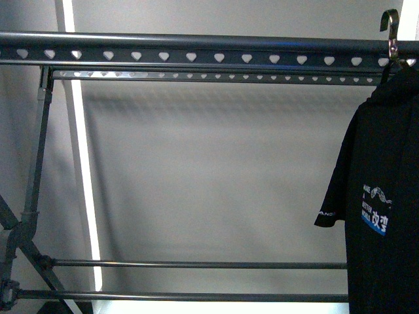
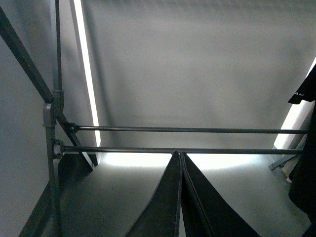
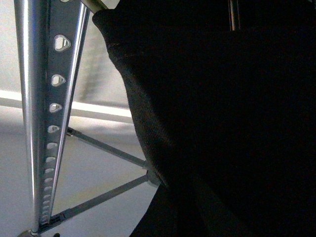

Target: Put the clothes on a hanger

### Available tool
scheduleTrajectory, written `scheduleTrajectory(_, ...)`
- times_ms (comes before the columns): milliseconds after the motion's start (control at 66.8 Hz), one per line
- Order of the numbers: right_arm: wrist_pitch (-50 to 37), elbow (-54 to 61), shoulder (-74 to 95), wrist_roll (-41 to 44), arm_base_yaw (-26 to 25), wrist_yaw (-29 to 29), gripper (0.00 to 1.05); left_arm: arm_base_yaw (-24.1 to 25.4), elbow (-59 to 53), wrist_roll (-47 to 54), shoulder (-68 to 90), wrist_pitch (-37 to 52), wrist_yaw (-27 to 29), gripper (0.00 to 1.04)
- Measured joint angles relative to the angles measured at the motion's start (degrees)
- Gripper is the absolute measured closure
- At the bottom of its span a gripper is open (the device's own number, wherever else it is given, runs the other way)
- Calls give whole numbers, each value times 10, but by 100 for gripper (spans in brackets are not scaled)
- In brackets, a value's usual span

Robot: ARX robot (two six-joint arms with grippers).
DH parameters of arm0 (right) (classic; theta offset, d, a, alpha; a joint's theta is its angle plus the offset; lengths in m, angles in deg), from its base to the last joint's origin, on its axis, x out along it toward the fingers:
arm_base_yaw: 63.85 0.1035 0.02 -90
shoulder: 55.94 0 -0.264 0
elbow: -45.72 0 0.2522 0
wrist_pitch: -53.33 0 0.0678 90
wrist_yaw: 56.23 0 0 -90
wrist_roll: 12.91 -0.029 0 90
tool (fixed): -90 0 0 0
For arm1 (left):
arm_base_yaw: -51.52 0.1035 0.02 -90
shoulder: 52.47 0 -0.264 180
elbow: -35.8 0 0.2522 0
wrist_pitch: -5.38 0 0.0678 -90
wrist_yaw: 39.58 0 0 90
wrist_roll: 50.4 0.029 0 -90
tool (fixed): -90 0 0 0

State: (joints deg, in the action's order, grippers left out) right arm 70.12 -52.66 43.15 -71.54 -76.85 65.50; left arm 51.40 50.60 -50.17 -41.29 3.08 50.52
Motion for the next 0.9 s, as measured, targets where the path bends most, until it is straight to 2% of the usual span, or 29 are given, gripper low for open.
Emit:
scheduleTrajectory(105,10,-20,19,-5,11,-6,101,0,0,0,-15,-15,0,101)
scheduleTrajectory(195,16,-32,37,-6,20,-13,101,0,0,0,-76,-95,-1,101)
scheduleTrajectory(240,16,-35,46,-7,24,-14,101,0,0,0,-94,-107,-1,101)
scheduleTrajectory(569,5,-37,78,-2,41,-20,101,0,0,0,-109,-112,-1,101)
scheduleTrajectory(614,-3,-37,78,7,42,-24,97,0,0,0,-109,-112,-1,101)
scheduleTrajectory(839,-46,-17,53,84,39,-36,58,0,0,0,-110,-112,0,101)
scheduleTrajectory(899,-70,17,18,106,35,-31,48,0,0,-1,-110,-112,-1,92)
